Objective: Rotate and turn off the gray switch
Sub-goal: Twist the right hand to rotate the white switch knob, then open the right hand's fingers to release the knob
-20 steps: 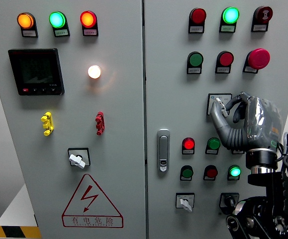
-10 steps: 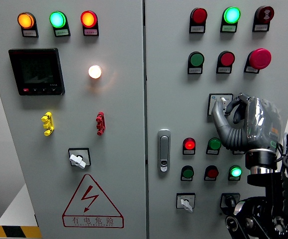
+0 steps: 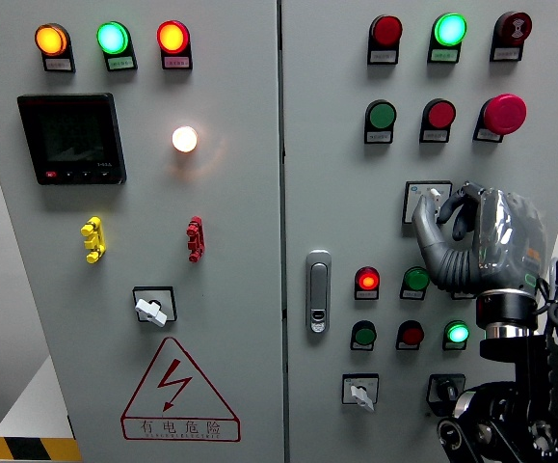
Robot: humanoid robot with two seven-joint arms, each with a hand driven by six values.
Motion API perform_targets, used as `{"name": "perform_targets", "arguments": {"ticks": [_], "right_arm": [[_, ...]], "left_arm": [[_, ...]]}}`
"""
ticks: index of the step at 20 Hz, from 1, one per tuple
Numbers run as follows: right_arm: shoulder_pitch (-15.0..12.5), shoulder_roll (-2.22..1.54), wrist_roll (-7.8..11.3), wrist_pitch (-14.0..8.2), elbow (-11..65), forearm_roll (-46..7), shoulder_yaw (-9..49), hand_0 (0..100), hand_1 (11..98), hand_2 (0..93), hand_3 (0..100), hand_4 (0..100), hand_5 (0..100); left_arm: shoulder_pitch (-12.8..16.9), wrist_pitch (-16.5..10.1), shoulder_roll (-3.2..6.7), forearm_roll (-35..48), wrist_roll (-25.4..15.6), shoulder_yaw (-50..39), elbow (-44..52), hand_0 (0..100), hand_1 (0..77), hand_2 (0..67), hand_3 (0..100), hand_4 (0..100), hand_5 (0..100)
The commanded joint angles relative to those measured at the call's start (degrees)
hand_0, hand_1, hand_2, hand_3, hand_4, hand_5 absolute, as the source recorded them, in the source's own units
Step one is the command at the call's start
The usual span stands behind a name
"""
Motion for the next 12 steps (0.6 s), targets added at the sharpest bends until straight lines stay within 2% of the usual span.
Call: {"name": "perform_targets", "arguments": {"ticks": [1, 8, 12], "right_arm": [[-0.3, -0.1, -0.01, -0.2, 0.4, 0.0, 0.0, 77, 41.3, 68.7, 93, 83, 87], [-1.8, -0.37, -0.01, -0.4, 3.3, -0.1, 0.1, 70, 43.1, 63.8, 91, 79, 87], [-5.3, -0.55, 0.08, -0.3, 7.8, -1.3, 0.2, 68, 44.6, 61.2, 89, 72, 86]], "left_arm": [[0.0, 0.0, 0.0, 0.0, 0.0, 0.0, 0.0, 0, 0.0, 10.0, 21, 12, 12], [0.0, 0.0, 0.0, 0.0, 0.1, 0.0, 0.0, 0, 0.0, 10.0, 21, 12, 12], [0.0, 0.0, 0.0, 0.0, 0.1, 0.0, 0.0, 0, 0.0, 10.1, 21, 12, 12]]}}
